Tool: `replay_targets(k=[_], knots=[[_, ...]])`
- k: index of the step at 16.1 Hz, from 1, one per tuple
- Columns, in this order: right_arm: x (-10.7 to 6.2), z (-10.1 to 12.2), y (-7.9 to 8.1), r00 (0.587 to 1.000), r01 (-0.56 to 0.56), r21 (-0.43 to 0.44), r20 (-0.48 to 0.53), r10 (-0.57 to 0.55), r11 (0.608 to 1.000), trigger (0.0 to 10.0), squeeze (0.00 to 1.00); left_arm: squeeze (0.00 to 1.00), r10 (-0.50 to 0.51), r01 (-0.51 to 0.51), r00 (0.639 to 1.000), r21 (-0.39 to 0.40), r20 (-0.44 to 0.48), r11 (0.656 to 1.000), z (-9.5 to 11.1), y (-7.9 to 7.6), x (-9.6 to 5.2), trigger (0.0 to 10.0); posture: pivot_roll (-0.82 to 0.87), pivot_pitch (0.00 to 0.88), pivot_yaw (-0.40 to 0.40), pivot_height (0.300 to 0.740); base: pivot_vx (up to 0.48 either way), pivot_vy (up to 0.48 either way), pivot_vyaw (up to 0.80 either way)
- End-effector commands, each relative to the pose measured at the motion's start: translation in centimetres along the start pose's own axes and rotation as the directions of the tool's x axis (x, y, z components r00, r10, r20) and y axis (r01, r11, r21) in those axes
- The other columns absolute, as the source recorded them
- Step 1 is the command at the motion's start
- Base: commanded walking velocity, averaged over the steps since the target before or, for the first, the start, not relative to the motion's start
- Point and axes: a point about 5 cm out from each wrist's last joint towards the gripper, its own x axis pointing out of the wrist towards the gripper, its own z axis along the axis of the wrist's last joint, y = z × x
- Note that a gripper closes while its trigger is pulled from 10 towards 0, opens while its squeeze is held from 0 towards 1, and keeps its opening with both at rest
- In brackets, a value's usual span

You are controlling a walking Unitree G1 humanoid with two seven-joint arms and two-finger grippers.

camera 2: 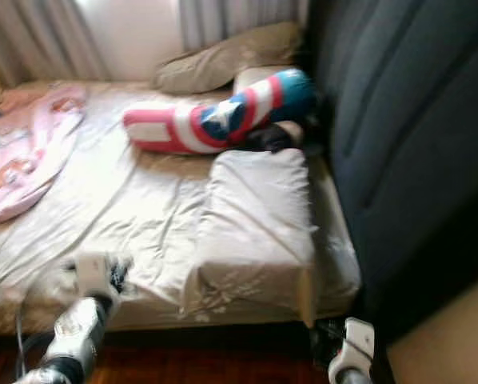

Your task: Clean up the room

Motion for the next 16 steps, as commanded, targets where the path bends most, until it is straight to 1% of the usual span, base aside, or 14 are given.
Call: replay_targets(k=[1, 3, 5, 7, 8, 9, 10, 12, 13, 14, 15, 16], knots=[[1.1, 3.9, 2.0, 0.986, -0.053, -0.019, 0.157, 0.055, 0.998, 10.0, 0.00, 0.00, -0.019, 0.019, 1.000, -0.004, -0.024, 1.000, -0.9, -0.3, -0.5, 10.0, 0.03, 0.000, 0.000, 0.740, 0.000, 0.000, 0.00], [1.2, 5.1, 2.7, 0.969, -0.089, -0.076, 0.226, 0.104, 0.993, 10.0, 0.00, 0.00, -0.066, 0.066, 0.998, 0.020, 0.020, 0.998, -0.3, -0.7, -0.3, 10.0, 0.00, 0.000, 0.008, 0.740, 0.000, 0.000, 0.00], [0.9, 5.5, 3.3, 0.942, -0.127, -0.080, 0.303, 0.146, 0.989, 10.0, 0.00, 0.00, -0.104, 0.103, 0.994, 0.033, 0.039, 0.994, -0.7, -1.0, -1.1, 10.0, -0.01, 0.000, 0.021, 0.740, 0.000, 0.000, 0.00], [0.5, 5.1, 3.3, 0.931, -0.128, -0.103, 0.331, 0.155, 0.986, 10.0, 0.00, 0.00, -0.112, 0.110, 0.993, 0.031, 0.044, 0.993, -1.0, -0.8, -1.5, 10.0, -0.02, 0.000, 0.032, 0.740, 0.000, 0.000, 0.00], [0.2, 5.3, 3.2, 0.920, -0.124, -0.109, 0.360, 0.156, 0.986, 10.0, 0.00, 0.00, -0.125, 0.123, 0.991, 0.037, 0.051, 0.992, -0.9, -0.8, -1.6, 10.0, -0.05, 0.000, 0.034, 0.740, 0.000, 0.000, 0.00], [0.1, 5.8, 3.1, 0.908, -0.121, -0.108, 0.390, 0.154, 0.987, 10.0, 0.00, 0.00, -0.138, 0.136, 0.988, 0.036, 0.066, 0.990, -0.4, -0.9, -1.4, 10.0, -0.07, 0.000, 0.023, 0.740, 0.000, 0.000, 0.00], [0.0, 6.6, 2.8, 0.894, -0.102, -0.096, 0.427, 0.134, 0.990, 10.0, 0.00, 0.00, -0.158, 0.155, 0.984, 0.040, 0.080, 0.987, 0.1, -1.5, -1.0, 10.0, -0.08, 0.000, 0.027, 0.740, 0.000, 0.000, 0.00], [-0.1, 7.5, 2.3, 0.883, -0.089, -0.077, 0.456, 0.114, 0.993, 10.0, 0.00, 0.00, -0.169, 0.166, 0.980, 0.035, 0.101, 0.985, 0.8, -2.2, -0.5, 10.0, -0.06, 0.000, 0.041, 0.740, 0.000, 0.000, 0.00], [0.0, 8.1, 2.3, 0.876, -0.101, -0.067, 0.467, 0.120, 0.993, 10.0, 0.00, 0.00, -0.179, 0.176, 0.977, 0.041, 0.114, 0.984, 1.4, -2.7, -0.2, 10.0, -0.05, 0.000, 0.051, 0.740, 0.000, 0.000, 0.00], [0.0, 8.6, 2.6, 0.865, -0.115, -0.075, 0.482, 0.137, 0.990, 10.0, 0.00, 0.00, -0.200, 0.196, 0.970, 0.044, 0.138, 0.980, 2.1, -3.3, 0.1, 10.0, -0.05, 0.025, 0.055, 0.740, 0.000, 0.000, 0.00], [0.0, 8.7, 2.7, 0.864, -0.114, -0.077, 0.485, 0.137, 0.990, 10.0, 0.00, 0.00, -0.211, 0.207, 0.966, 0.042, 0.149, 0.977, 2.3, -3.3, 0.2, 10.0, -0.05, 0.027, 0.054, 0.740, 0.000, 0.000, 0.00], [0.0, 8.6, 3.0, 0.866, -0.120, -0.090, 0.478, 0.149, 0.989, 10.0, 0.00, 0.00, -0.188, 0.185, 0.967, 0.031, 0.170, 0.982, 2.7, -3.0, 0.2, 10.0, -0.06, 0.022, 0.037, 0.740, 0.000, 0.000, 0.00]])
